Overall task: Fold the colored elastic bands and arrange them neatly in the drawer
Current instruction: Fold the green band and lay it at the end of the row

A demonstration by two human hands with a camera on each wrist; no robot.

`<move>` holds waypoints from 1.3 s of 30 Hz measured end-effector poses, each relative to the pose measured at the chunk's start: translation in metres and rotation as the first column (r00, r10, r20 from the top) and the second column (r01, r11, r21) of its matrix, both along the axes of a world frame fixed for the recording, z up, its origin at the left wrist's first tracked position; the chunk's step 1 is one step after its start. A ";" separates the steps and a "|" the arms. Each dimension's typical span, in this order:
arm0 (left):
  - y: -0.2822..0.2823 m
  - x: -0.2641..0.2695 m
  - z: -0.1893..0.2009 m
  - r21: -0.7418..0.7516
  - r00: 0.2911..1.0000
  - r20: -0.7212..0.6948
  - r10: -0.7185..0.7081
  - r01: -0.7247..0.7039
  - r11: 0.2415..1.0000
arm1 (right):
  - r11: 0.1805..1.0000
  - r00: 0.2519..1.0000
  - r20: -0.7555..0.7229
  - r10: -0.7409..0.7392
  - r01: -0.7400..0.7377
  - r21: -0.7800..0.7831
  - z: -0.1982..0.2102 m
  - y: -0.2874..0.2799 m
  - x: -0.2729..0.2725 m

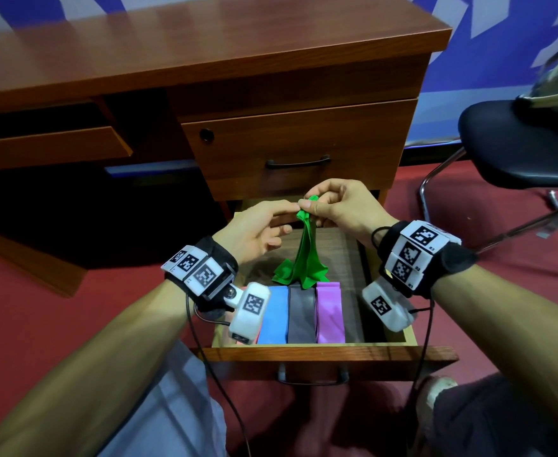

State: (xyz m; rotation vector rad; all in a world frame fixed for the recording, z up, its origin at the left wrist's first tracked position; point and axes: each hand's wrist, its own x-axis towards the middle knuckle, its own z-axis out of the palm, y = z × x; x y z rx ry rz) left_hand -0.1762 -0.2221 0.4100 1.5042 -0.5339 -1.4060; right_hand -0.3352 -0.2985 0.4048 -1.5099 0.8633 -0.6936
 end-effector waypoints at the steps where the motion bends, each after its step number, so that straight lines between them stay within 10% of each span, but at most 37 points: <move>1: 0.000 0.000 0.001 -0.005 1.000 -0.001 -0.003 0.003 1.000 | 1.000 1.000 0.000 -0.009 0.009 -0.007 0.000 0.000 0.000; 17: -0.001 0.002 -0.003 -0.099 0.963 0.259 -0.080 0.109 0.989 | 0.991 0.996 0.001 -0.091 0.091 0.098 0.005 -0.003 0.005; 26: -0.006 -0.004 -0.011 -0.272 0.778 0.613 -0.138 0.372 0.888 | 0.999 0.973 0.229 -0.029 0.021 0.035 0.021 0.005 0.013; 39: -0.014 -0.019 -0.020 -0.366 0.867 0.496 0.034 0.174 0.914 | 0.988 0.831 0.554 -0.048 -0.041 0.148 0.057 0.008 0.016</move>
